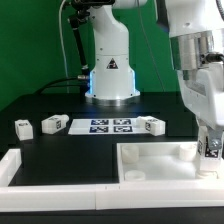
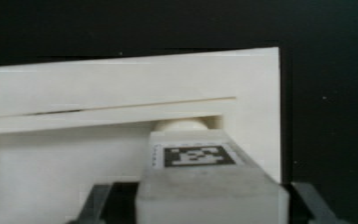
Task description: Assemble square table
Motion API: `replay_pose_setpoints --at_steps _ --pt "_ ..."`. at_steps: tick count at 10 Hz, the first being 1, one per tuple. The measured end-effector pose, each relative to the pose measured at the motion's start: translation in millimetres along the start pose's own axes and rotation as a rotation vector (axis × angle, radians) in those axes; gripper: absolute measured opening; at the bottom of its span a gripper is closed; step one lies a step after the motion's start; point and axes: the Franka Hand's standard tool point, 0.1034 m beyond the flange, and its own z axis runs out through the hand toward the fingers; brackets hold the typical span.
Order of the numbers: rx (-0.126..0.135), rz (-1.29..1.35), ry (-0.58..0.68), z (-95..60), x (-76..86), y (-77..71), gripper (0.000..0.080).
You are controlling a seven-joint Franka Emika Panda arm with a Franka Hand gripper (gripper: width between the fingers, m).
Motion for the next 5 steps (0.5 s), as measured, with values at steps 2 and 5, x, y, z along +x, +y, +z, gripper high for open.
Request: replay_pose_setpoints --at_steps 2,5 --pt "-0.026 -0.109 0.007 1.5 0.5 3.9 0.0385" --pt "-0.147 -0.514 0.061 -2.6 1.4 6.3 0.0631"
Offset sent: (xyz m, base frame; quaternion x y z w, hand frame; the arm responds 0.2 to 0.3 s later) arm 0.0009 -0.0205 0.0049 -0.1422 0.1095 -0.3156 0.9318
